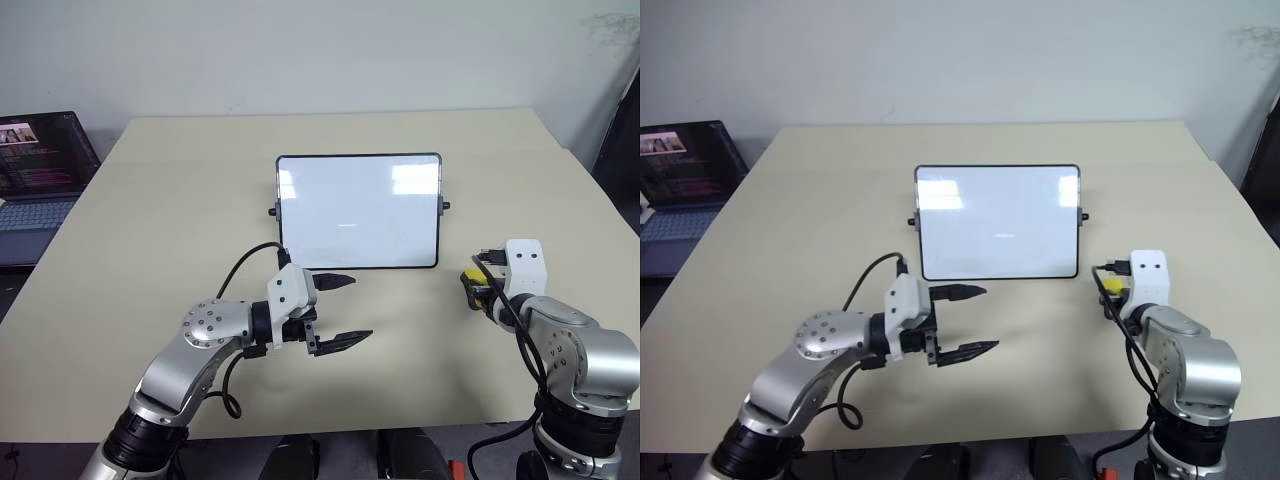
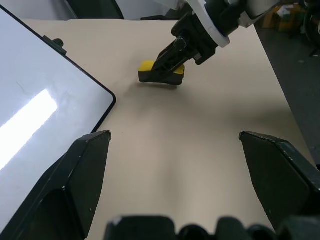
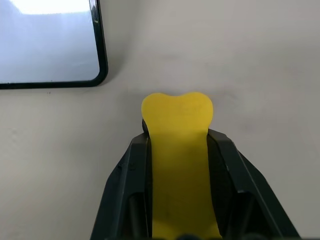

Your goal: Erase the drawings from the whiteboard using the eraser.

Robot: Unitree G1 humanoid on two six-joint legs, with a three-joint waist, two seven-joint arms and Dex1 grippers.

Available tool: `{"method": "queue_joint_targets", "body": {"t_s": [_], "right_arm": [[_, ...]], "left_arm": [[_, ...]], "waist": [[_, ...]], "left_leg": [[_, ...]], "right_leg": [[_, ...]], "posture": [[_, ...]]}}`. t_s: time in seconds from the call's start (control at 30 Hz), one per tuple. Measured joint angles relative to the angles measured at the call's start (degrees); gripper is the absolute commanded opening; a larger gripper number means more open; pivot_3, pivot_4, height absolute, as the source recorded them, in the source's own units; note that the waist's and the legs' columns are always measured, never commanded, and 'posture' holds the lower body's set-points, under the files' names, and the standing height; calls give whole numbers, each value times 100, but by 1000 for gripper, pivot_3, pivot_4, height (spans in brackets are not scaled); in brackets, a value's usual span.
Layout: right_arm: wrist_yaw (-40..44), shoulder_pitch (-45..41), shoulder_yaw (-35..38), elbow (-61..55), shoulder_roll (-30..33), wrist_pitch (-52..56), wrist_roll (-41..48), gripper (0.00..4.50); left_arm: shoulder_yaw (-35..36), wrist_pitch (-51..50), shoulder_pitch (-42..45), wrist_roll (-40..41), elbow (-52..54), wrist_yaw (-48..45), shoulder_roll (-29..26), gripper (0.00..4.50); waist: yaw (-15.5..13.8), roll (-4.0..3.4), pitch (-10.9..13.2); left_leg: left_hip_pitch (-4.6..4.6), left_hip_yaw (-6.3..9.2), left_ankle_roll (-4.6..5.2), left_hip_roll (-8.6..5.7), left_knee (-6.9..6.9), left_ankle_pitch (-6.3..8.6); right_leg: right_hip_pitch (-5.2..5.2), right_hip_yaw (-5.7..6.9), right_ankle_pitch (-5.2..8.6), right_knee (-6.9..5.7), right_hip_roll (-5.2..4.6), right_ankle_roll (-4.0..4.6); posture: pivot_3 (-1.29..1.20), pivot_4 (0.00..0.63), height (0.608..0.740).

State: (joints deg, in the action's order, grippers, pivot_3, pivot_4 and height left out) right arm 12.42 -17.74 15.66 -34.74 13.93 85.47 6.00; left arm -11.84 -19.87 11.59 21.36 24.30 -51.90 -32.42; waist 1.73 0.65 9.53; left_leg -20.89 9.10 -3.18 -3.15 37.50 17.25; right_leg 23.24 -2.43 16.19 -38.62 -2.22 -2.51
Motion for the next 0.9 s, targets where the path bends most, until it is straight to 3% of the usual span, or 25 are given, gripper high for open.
{"method": "queue_joint_targets", "body": {"t_s": [0.77,0.9], "right_arm": [[-48,90,-123,110,31,-18,100,1111],[-65,103,-178,127,167,-119,100,2374]], "left_arm": [[0,15,-1,-1,-19,-4,2,4500],[0,15,-1,-1,-20,-14,1,4500]], "waist": [[0,0,0],[0,0,0]], "left_leg": [[0,0,0,0,0,0],[0,-1,0,0,0,0]], "right_leg": [[0,0,0,-1,0,0],[0,0,0,-1,0,0]], "posture": [[0,150,740],[0,150,740]]}}
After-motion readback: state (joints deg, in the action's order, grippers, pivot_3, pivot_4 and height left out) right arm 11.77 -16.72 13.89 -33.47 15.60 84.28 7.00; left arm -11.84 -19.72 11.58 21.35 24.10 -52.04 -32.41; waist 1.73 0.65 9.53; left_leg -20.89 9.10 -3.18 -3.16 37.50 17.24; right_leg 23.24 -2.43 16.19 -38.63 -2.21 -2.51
